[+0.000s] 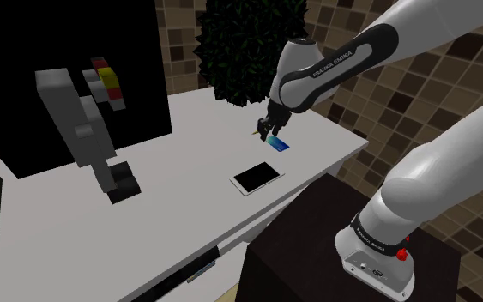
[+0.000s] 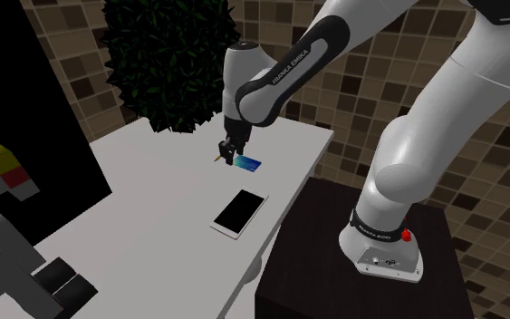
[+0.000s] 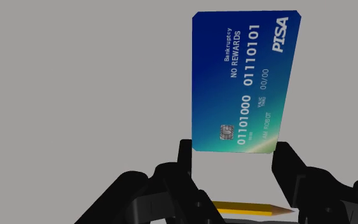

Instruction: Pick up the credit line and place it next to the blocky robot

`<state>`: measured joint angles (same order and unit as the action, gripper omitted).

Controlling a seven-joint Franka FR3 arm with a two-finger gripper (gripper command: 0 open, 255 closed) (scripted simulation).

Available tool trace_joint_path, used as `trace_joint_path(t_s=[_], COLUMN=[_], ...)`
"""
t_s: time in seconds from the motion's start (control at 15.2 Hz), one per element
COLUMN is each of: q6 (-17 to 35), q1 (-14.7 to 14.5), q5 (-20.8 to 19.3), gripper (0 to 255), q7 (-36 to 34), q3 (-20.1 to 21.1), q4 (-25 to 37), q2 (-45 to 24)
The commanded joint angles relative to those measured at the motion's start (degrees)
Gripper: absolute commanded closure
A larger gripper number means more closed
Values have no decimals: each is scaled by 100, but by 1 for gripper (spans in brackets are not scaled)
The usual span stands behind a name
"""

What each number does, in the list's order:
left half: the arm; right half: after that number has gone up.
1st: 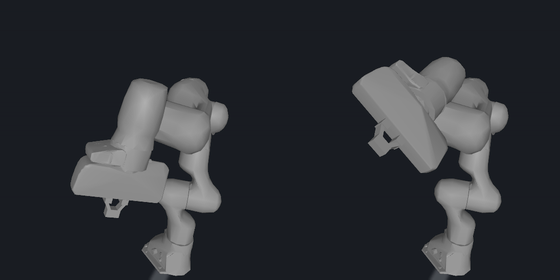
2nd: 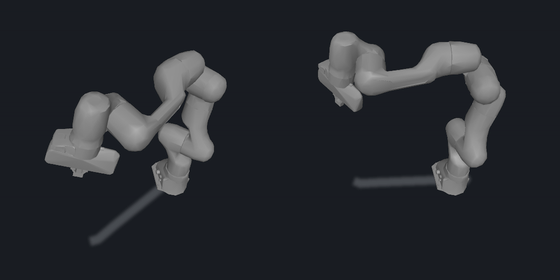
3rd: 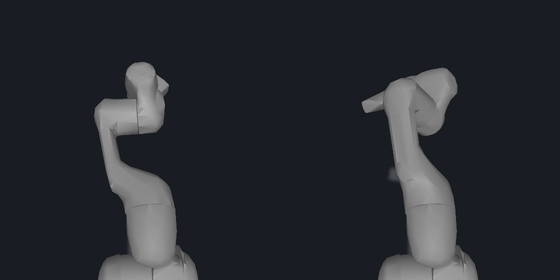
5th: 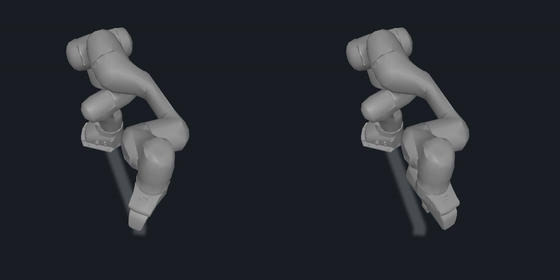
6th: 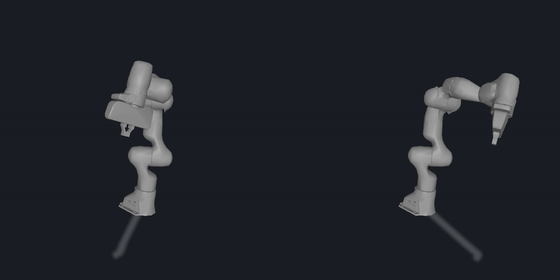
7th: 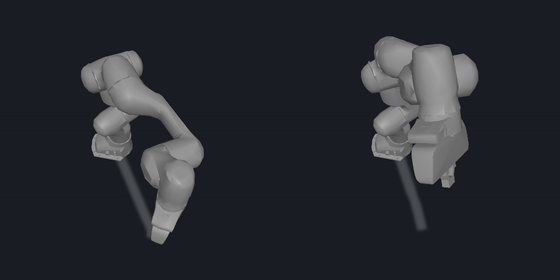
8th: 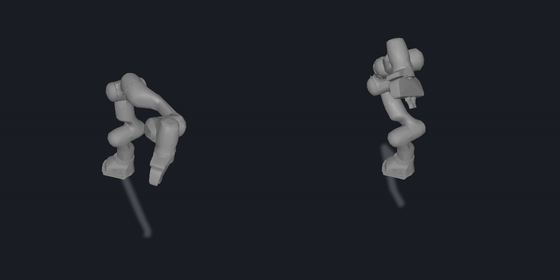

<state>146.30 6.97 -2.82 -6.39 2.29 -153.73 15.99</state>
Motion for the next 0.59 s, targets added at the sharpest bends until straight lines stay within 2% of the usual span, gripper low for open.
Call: trace_joint_path(t_s=[0.0,0.53], q6=[-10,-677], q1=[3,-26], q5=[-3,52], gripper=[255,255], q7=[0,45], q3=[-3,-13], q4=[-20,241], q2=[-7,398])
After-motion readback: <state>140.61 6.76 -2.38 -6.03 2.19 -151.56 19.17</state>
